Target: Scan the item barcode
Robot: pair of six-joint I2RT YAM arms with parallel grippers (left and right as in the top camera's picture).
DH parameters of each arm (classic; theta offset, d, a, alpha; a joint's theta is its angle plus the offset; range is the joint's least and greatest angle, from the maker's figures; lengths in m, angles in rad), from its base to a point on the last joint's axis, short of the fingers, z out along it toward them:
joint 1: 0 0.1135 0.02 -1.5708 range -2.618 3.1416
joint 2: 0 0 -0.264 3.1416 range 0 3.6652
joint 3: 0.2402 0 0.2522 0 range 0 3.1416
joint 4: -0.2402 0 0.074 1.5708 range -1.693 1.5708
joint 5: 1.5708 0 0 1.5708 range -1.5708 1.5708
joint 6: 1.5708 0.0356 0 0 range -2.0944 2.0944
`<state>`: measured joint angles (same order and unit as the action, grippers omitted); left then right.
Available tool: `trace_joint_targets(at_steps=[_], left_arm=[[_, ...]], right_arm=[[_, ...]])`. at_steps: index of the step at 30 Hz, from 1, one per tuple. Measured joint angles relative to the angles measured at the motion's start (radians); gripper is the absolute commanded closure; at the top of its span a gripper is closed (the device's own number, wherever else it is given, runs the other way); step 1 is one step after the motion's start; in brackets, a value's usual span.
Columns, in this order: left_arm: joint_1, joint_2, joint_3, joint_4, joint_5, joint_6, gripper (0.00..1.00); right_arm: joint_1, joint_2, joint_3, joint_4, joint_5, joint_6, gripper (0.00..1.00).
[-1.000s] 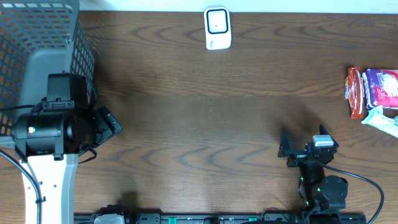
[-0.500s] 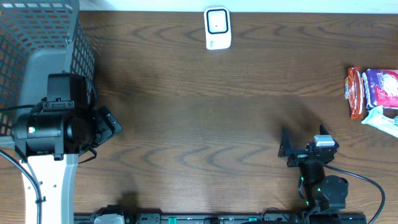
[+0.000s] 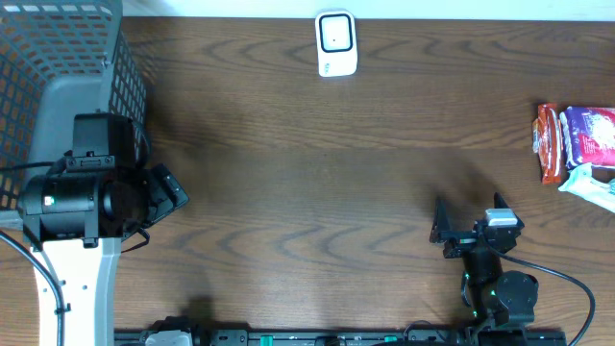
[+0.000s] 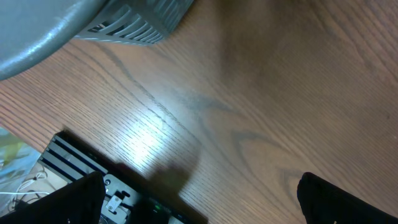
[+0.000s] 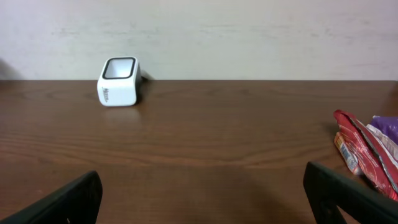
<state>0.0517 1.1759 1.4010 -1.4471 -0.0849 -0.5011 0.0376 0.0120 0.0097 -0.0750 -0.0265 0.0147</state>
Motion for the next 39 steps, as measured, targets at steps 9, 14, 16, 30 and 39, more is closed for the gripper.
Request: trace_joint_targets(at_steps=[9,14,16,30,39], left_arm=[[0.000,0.000,0.000,0.000,0.000,0.000,0.02],[0.000,0.000,0.000,0.000,0.000,0.000,0.02],[0.000,0.000,0.000,0.000,0.000,0.000,0.02],[0.000,-0.007,0.000,0.000,-0.020,0.008,0.02],[-0.002,-0.134,-0.018,0.013,-0.019,0.007,0.02]], right_arm=[[0.000,0.000,0.000,0.000,0.000,0.000,0.01],[0.000,0.000,0.000,0.000,0.000,0.000,0.01],[0.000,0.000,0.000,0.000,0.000,0.000,0.01],[0.000,0.000,0.000,0.000,0.000,0.000,0.01],[0.000,0.000,0.000,0.001,0.000,0.000,0.01]])
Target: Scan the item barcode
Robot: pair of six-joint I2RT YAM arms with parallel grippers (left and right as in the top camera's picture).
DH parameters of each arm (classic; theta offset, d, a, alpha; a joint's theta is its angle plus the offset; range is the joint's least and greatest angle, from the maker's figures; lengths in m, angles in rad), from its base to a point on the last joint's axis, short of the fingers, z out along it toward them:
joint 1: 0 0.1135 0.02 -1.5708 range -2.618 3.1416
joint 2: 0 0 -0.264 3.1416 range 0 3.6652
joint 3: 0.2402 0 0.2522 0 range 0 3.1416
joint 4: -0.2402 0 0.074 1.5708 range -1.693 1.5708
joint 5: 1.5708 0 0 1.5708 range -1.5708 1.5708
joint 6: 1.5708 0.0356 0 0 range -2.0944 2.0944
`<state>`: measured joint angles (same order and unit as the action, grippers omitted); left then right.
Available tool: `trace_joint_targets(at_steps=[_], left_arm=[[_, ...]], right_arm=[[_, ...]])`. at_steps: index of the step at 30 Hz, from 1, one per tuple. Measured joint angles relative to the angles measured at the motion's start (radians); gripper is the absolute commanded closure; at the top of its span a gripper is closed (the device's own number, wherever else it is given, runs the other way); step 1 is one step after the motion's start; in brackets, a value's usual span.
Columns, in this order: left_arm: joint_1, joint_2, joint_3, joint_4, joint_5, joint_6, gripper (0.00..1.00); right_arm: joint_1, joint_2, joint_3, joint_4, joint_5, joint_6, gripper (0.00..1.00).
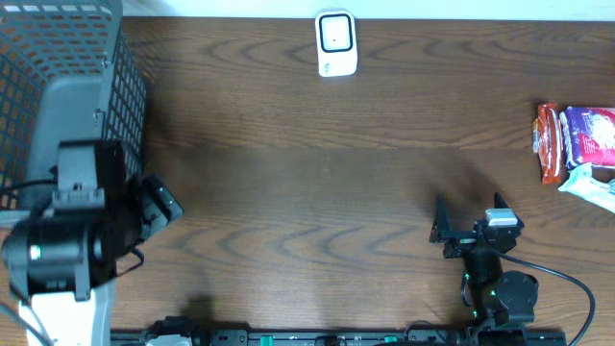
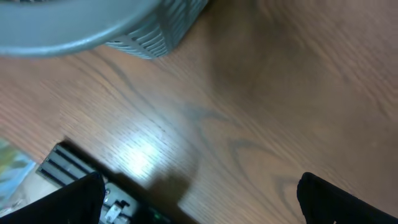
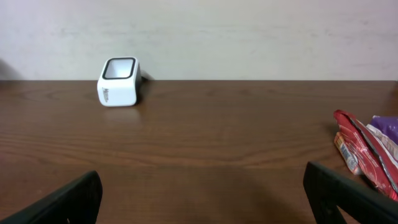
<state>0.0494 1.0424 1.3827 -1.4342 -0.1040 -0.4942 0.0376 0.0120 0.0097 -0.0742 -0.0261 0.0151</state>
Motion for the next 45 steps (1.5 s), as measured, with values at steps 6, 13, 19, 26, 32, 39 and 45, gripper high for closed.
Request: trace_joint_targets(at_steps=[6,13,19,26,32,39,45], left_arm=[[-0.062,-0.135,-0.166,0.132,0.020,0.048,0.02],[-0.118,-0.303,-0.431,0.428,0.121,0.173,0.02],[-0.119,-0.454,-0.625,0.632,0.211,0.248,0.02],[-0.119,-0.640,-0.753,0.675,0.260,0.276,0.02],[-0.119,-0.753,-0.766,0.676,0.283,0.286,0.02],[-0.116,-0.789,-0.793,0.676,0.286,0.286,0.02],[-0.071,-0.842,-0.842,0.679,0.286,0.286,0.02]], right_arm=[[0.000,0.000,0.000,0.000,0.000,0.000,0.01],[0.000,0.000,0.000,0.000,0.000,0.000,0.01],[0.000,0.000,0.000,0.000,0.000,0.000,0.01],[0.000,0.000,0.000,0.000,0.000,0.000,0.01],[0.000,0.000,0.000,0.000,0.000,0.000,0.01],[0.000,0.000,0.000,0.000,0.000,0.000,0.01],[0.000,0.000,0.000,0.000,0.000,0.000,0.01]])
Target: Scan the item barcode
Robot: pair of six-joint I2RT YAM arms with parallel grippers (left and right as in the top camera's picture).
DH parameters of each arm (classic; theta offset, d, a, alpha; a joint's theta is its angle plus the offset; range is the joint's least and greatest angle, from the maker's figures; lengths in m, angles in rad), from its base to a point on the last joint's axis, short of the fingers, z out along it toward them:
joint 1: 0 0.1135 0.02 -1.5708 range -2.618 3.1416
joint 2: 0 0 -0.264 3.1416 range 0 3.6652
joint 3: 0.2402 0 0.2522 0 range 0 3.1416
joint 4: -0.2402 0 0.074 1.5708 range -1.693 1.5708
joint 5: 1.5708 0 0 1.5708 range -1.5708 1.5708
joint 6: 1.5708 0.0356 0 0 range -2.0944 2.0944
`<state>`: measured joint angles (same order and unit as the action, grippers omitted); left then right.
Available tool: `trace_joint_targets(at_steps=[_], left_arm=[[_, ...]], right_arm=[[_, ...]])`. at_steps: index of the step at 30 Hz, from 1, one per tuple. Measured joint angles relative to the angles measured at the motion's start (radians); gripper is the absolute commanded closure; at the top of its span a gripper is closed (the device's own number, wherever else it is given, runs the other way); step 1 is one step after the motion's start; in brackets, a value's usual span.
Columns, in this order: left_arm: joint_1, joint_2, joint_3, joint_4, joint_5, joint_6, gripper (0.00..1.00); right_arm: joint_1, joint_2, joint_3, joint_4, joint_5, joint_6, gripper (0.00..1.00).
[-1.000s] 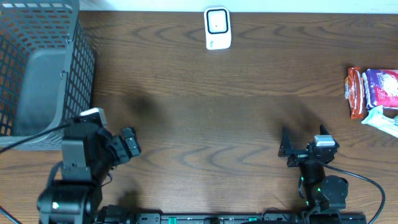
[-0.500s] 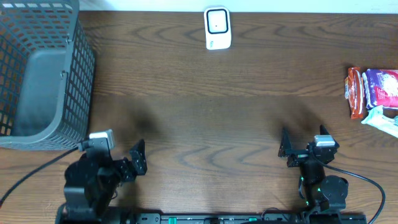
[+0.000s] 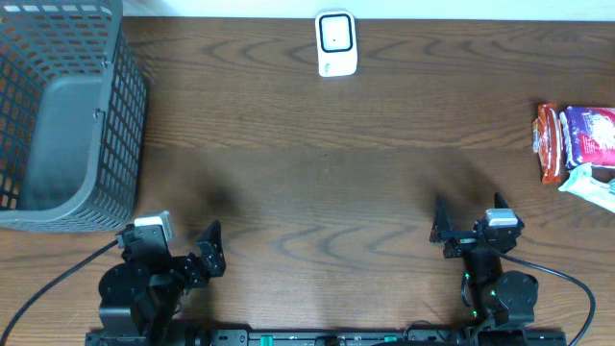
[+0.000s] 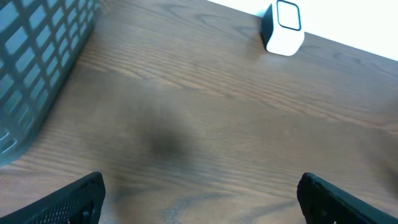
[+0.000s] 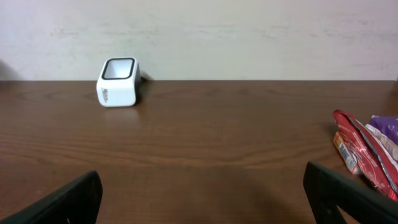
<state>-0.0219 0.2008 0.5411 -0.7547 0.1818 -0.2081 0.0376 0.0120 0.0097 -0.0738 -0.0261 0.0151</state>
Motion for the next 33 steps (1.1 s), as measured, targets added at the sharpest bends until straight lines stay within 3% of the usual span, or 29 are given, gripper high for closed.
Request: trace_joint_targets(at_steps=[6,16,33], left_arm=[[0.009,-0.081,-0.085,0.087,0.001,0.000,0.02],[0.009,-0.166,-0.254,0.444,0.004,0.000,0.02],[0.034,-0.191,-0.420,0.904,0.004,0.000,0.01]], right_arm=[[0.000,0.000,0.000,0.000,0.000,0.000,0.01],[0.000,0.000,0.000,0.000,0.000,0.000,0.01],[0.000,0.000,0.000,0.000,0.000,0.000,0.01]])
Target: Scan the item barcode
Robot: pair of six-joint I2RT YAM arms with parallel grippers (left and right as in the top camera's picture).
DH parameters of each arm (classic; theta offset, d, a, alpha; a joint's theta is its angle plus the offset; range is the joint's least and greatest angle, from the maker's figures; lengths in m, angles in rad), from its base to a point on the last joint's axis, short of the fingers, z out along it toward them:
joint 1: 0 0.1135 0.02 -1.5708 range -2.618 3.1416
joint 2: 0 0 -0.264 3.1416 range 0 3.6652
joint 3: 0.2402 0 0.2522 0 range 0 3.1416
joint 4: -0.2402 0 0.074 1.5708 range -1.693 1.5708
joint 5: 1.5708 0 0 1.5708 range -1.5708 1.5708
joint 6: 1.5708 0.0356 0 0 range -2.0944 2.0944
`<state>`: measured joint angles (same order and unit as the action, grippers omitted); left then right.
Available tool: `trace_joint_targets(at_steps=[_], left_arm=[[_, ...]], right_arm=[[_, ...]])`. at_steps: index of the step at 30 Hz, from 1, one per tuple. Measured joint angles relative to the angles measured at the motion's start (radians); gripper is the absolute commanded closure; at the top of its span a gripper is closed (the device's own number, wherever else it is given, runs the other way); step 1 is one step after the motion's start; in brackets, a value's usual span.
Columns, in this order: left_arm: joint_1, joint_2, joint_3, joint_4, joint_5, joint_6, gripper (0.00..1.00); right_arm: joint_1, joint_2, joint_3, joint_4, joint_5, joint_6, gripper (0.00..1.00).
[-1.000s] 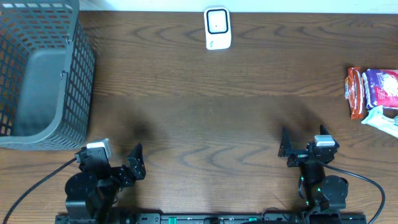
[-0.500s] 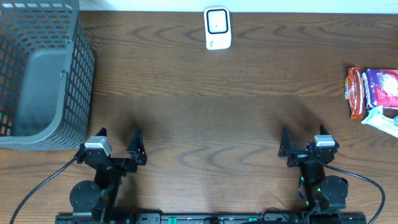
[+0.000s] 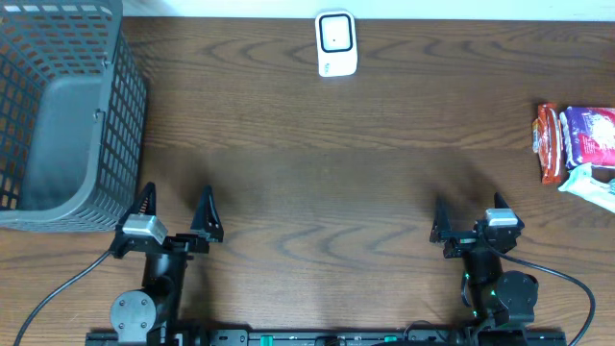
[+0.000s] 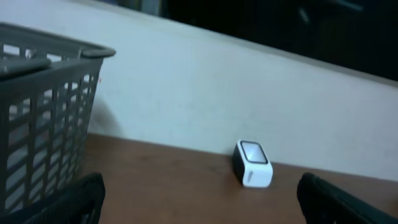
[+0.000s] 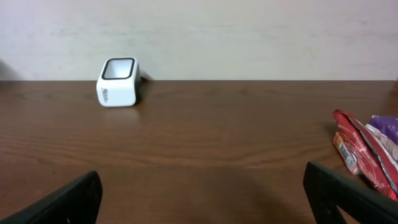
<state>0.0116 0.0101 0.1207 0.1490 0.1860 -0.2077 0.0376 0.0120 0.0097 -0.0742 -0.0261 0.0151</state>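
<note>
The white barcode scanner (image 3: 336, 43) stands at the table's far edge, its window up; it also shows in the left wrist view (image 4: 252, 163) and the right wrist view (image 5: 118, 82). Snack packets, one red (image 3: 548, 142) and one purple (image 3: 588, 135), lie at the right edge, with the red one (image 5: 351, 146) far right in the right wrist view. My left gripper (image 3: 176, 204) sits low at the front left, open and empty (image 4: 199, 199). At the front right my right gripper (image 3: 468, 213) is likewise open and empty (image 5: 202, 193). Both point toward the far wall.
A grey mesh basket (image 3: 120, 115) fills the far left corner, its rim just ahead-left of my left gripper (image 4: 37, 112). A pale packet (image 3: 594, 185) lies below the purple one. A white wall runs behind the table.
My left gripper has swung from tilted down and to the right at the front edge to level and facing the far wall. The wall, scanner and basket rim now fill its view. The right arm is unmoved.
My left arm was first raised beside the basket's front corner, open and empty. Then it stood a little nearer the front edge, then low at the front left. Now it rests level there. My right arm, the scanner and the packets stayed put throughout.
</note>
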Motion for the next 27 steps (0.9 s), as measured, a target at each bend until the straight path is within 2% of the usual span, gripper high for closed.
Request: trace_joint_targets(at_steps=[9,15,22,27], left_arm=[[0.000,0.000,-0.052,0.121,0.000,0.002,0.02],[0.000,0.000,-0.095,0.257,0.000,0.003,0.02],[0.000,0.000,-0.114,0.263,0.000,0.007,0.02],[0.000,0.000,-0.114,0.158,0.000,0.026,0.02]], right_arm=[[0.000,0.000,0.000,0.000,0.000,0.000,0.01],[0.000,0.000,0.000,0.000,0.000,0.000,0.01],[0.000,0.000,0.000,0.000,0.000,0.000,0.01],[0.000,0.000,0.000,0.000,0.000,0.000,0.01]])
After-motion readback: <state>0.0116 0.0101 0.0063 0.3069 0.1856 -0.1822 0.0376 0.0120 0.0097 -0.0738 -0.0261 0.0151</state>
